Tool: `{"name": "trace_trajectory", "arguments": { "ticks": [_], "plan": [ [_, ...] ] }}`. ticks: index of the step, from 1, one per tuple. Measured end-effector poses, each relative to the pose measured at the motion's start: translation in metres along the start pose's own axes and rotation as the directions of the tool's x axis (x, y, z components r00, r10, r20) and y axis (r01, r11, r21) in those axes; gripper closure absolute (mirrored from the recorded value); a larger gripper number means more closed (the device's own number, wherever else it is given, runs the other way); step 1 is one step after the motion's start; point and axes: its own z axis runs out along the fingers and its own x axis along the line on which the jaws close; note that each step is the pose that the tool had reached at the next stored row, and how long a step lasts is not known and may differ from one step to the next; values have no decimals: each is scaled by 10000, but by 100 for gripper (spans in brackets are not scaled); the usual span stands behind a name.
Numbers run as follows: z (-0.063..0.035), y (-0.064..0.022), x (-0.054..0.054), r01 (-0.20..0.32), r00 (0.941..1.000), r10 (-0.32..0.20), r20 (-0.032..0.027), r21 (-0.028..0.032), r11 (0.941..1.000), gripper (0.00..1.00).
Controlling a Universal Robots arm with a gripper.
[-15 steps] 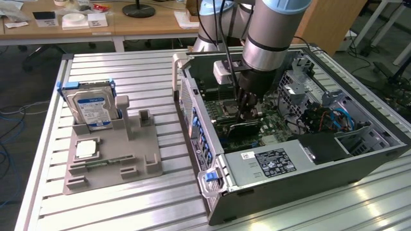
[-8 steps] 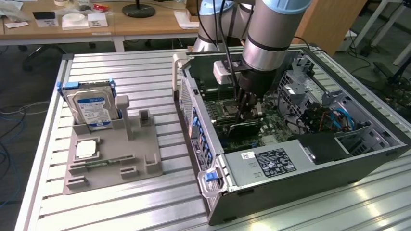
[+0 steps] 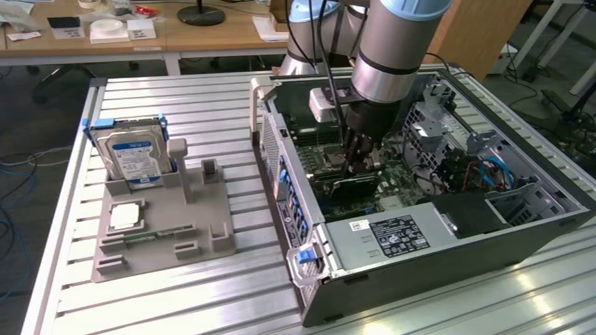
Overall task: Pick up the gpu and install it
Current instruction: 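Press down on the gpu until it lock into place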
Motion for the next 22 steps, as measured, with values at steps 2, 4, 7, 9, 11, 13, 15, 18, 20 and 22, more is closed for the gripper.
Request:
{"name": "trace_trajectory", "arguments": {
  "ticks": [2,4,7,9,11,13,15,18,20,22],
  "plan": [
    [-1,7,0,0,10000,0,-1,0,10000,89],
    [-1,22,0,12,10000,-12,-2,-1,10000,89],
    [-6,55,1,17,10000,-17,-5,-2,10000,89],
    [-18,90,0,17,10000,-17,-2,-1,10000,89],
    [-42,116,0,16,10000,-16,-3,-1,10000,89],
    [-81,128,-2,17,10000,-17,-5,-1,10000,89],
    [-98,142,-2,18,10000,-18,-19,-2,10000,89],
    [-102,186,-2,19,10000,-19,-86,0,10000,89],
    [-104,227,1,21,9999,-21,-122,-2,10000,89],
    [-113,260,5,20,9999,-20,-127,0,10000,89]
  ]
}}
